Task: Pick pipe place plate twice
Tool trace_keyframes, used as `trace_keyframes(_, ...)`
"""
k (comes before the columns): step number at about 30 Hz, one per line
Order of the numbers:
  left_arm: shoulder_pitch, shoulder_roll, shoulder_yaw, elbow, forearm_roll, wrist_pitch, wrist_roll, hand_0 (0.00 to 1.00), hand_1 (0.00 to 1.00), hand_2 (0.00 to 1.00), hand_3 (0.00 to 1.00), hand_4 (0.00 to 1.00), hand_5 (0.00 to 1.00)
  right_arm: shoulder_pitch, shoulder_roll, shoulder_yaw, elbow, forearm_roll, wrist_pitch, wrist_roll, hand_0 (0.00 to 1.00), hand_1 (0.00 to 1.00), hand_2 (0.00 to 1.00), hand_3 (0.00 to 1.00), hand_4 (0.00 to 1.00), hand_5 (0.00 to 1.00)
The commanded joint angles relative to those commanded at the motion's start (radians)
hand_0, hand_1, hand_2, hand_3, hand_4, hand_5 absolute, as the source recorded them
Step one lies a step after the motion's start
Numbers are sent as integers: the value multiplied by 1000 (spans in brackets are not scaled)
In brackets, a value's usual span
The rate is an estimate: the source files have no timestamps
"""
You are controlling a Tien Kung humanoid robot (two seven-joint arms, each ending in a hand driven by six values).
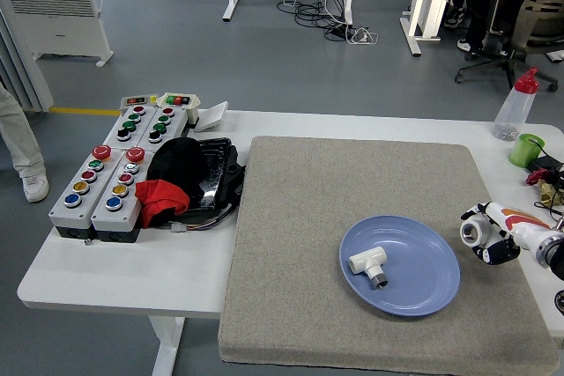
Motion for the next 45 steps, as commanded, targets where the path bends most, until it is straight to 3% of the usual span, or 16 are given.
trace_keyframes(7,-3,0,-2,0,3,-1,0,608,576,600,637,596,998,-12,-25,-14,178,-4,9,-18,519,577,616,664,496,70)
trace_keyframes(12,-3,0,-2,0,3,-1,0,608,576,600,637,596,998,-22,-29,-53,251,14,34,-33,551,608,625,673,499,70)
trace_keyframes(16,-4,0,-3,1,4,-1,-1,608,576,600,637,596,998,-29,-27,-80,262,20,47,-43,551,608,625,673,499,70)
trace_keyframes(17,-4,0,-3,1,4,-1,-2,608,576,600,637,596,998,-30,-27,-82,263,20,48,-44,610,649,674,745,512,64)
trace_keyframes(22,-5,0,-5,1,7,-2,-2,608,576,600,637,596,998,-36,-22,-113,268,16,54,-45,610,649,674,745,512,64)
trace_keyframes(23,-6,0,-6,1,8,-2,-2,608,576,599,637,596,998,-36,-21,-117,268,14,61,-47,713,722,774,809,557,77)
trace_keyframes(28,-6,0,-7,1,10,-2,-1,608,576,599,637,596,998,-38,-19,-131,264,5,76,-40,713,722,774,809,557,77)
trace_keyframes(29,-6,0,-8,1,11,-2,-1,608,575,597,636,596,998,-38,-18,-132,262,0,74,-37,923,860,935,898,686,158)
trace_keyframes(34,-6,0,-10,0,15,-2,0,608,575,597,636,596,998,-40,-16,-133,258,-13,75,-27,923,860,935,898,686,158)
trace_keyframes(35,-6,0,-10,0,15,-2,0,608,576,600,635,596,998,-40,-16,-133,259,-14,77,-25,975,892,990,968,764,198)
trace_keyframes(45,-7,0,-10,0,16,-2,1,607,575,598,636,596,998,-49,-20,-123,273,-10,91,-27,984,900,997,974,775,197)
